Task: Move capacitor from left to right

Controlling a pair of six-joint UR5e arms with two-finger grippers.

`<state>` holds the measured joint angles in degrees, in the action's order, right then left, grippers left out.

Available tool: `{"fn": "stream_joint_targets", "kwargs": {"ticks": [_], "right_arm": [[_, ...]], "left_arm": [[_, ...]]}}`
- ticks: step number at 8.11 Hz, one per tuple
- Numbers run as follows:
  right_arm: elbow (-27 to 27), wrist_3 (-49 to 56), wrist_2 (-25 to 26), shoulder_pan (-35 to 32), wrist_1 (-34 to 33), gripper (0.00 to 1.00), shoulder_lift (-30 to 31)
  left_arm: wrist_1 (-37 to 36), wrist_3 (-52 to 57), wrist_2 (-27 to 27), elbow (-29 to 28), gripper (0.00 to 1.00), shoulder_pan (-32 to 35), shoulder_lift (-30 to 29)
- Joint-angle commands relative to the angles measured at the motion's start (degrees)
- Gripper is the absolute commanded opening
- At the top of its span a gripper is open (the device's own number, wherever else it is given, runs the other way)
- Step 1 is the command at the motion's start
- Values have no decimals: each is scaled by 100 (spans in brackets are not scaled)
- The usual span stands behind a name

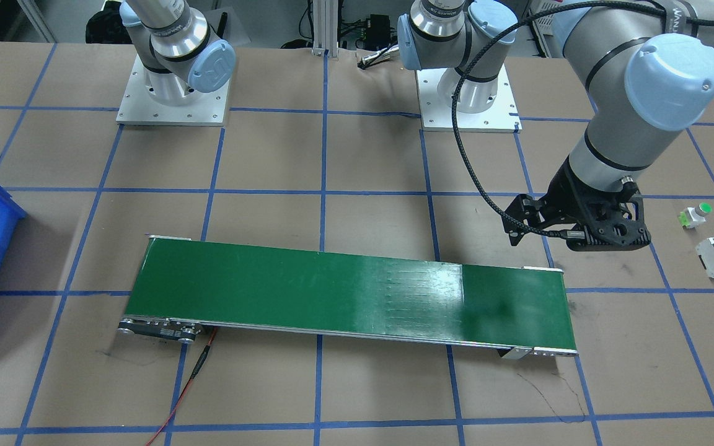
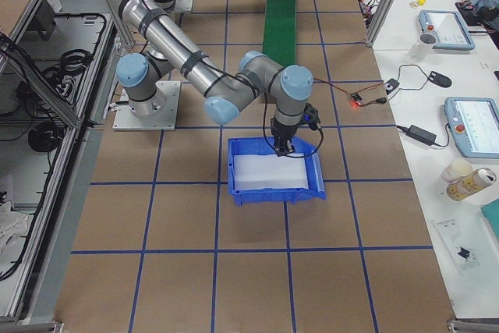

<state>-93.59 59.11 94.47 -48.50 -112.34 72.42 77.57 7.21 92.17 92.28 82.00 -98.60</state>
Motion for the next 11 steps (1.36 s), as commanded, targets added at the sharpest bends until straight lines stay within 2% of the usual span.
{"fn": "stream_joint_targets", "kwargs": {"ticks": [1, 2, 3, 4, 6, 7, 8, 10, 11], "right_arm": [[-369, 180, -34, 148, -902, 3, -605], [-370, 319, -26, 166, -973, 20, -632], [-361, 312, -17, 166, -887, 97, -589], [-335, 355, 9, 166, -808, 100, -450], [-300, 172, -78, 52, 58, 100, 365], [-239, -142, -374, -253, 602, 100, 778], [-108, -824, -394, -630, 1269, 100, 1087], [252, -2020, -290, -1779, 1914, 100, 1317], [324, -2957, -280, -2377, 2239, 100, 1484]], "left_arm": [[3, 0, 2, 0, 100, 0, -1], [-5, 0, 2, 0, 100, 0, -1], [-5, 0, -15, 0, 100, 0, -1], [-32, 0, -6, 0, 100, 0, -1], [-32, 0, 2, 0, 100, 0, 8], [-32, 9, 2, 0, 100, 0, 8], [-32, 9, 2, 0, 100, 0, 8], [-23, 18, 11, 0, 100, 0, 25], [-32, 18, 11, 0, 100, 0, 8]]}}
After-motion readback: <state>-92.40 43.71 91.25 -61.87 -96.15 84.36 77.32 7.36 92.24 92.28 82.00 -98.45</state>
